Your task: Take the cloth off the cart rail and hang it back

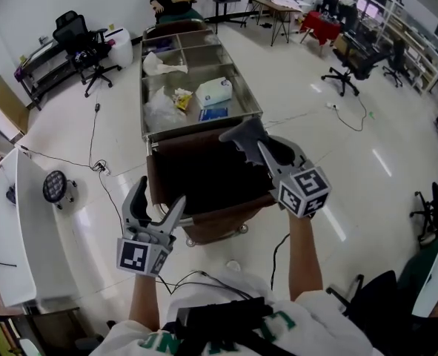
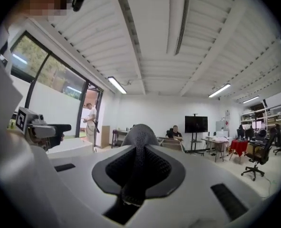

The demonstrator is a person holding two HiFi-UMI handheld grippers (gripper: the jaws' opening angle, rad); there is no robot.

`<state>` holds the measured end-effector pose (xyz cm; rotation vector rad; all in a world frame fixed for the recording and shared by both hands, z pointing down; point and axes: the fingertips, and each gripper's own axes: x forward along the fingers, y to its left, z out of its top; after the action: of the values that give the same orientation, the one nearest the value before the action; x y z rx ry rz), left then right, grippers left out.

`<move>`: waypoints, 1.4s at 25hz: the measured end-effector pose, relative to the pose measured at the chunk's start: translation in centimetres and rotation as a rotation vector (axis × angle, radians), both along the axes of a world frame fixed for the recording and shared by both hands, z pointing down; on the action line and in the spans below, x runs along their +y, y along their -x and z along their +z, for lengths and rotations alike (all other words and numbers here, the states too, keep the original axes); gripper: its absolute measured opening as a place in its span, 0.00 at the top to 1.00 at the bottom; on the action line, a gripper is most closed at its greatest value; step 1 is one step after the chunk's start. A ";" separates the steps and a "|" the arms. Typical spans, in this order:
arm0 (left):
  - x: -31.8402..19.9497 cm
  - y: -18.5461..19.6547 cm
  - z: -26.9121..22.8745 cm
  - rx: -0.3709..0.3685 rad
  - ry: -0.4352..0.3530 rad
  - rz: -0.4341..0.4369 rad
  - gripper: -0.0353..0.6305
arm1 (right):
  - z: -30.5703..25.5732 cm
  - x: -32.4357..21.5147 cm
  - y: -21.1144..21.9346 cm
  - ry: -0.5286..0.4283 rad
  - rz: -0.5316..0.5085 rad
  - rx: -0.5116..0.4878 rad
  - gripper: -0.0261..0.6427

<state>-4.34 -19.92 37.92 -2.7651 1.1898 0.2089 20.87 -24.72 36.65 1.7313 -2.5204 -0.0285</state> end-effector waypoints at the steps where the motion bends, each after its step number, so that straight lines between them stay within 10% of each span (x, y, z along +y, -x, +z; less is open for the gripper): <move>1: 0.0 0.2 -0.3 -0.002 0.003 -0.007 0.38 | -0.7 1.0 0.8 -0.049 -0.006 -0.019 0.86; 6: 0.4 1.0 -0.7 -0.003 0.003 -0.033 0.38 | -2.1 5.3 4.1 -0.213 -0.018 -0.048 0.86; 17: 1.5 1.0 -1.2 0.051 0.079 0.019 0.41 | -2.5 8.6 7.2 -0.267 -0.038 -0.090 0.86; 35: 1.2 6.0 0.8 0.069 0.071 -0.091 0.41 | 0.0 6.0 10.7 -0.128 -0.119 -0.153 0.86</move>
<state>-10.33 -18.68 38.72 -2.7764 1.3624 0.2594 10.19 -18.68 36.69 1.6846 -2.7871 -0.0692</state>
